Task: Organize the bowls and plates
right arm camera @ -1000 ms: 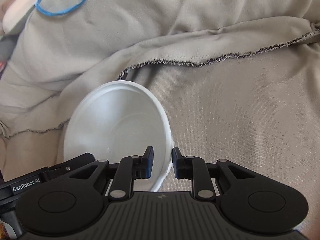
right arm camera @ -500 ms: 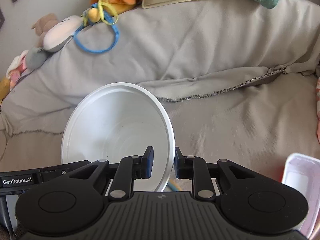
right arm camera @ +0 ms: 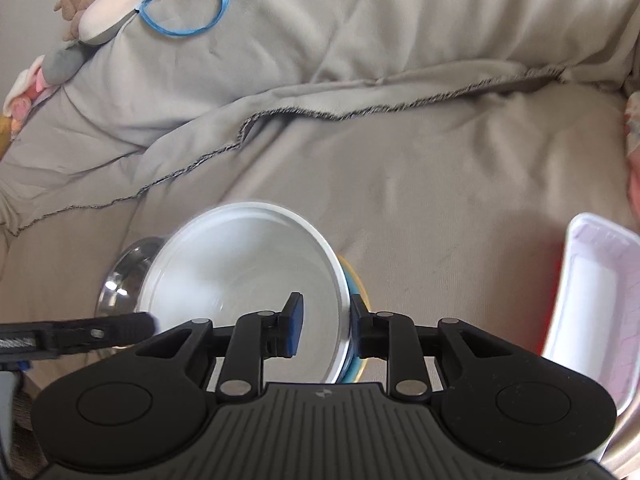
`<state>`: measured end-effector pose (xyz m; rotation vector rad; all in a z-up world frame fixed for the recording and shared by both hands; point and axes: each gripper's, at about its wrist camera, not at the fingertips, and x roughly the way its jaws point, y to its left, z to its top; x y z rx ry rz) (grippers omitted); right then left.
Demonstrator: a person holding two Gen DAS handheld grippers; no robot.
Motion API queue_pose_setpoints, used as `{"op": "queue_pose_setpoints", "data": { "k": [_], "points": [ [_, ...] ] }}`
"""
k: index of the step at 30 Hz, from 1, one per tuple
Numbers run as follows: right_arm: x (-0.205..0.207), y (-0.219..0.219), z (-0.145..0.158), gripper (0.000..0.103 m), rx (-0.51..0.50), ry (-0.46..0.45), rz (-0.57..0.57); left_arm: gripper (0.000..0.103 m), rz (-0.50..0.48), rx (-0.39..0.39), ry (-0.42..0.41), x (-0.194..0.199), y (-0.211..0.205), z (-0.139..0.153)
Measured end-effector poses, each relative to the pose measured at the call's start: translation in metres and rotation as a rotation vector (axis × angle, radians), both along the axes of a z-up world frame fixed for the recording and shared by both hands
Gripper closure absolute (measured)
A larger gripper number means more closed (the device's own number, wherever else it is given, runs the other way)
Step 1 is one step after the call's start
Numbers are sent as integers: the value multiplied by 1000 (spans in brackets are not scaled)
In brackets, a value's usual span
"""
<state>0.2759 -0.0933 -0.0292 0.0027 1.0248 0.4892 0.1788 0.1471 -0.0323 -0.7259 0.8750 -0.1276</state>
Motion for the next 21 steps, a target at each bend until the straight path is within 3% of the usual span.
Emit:
{"op": "queue_pose_setpoints", "data": {
  "k": [4, 6, 8, 9, 15, 21],
  "points": [
    [-10, 7, 19, 71, -77, -123, -16, 75, 92, 5, -73, -27, 37, 6],
    [-18, 18, 32, 64, -104, -193, -2, 75, 201, 99, -79, -46, 59, 5],
    [-25, 37, 43, 47, -107, -236, 33, 75, 327, 223, -39, -62, 79, -1],
    [-26, 50, 48, 45, -104, -243, 57, 75, 371, 252, -10, -68, 88, -6],
    [-16, 152, 33, 45, -144, -134, 204, 75, 442, 258, 71, -78, 120, -48],
    [-8, 231, -11, 45, -316, -113, 285, 72, 393, 126, 98, -70, 129, -93]
  ]
}}
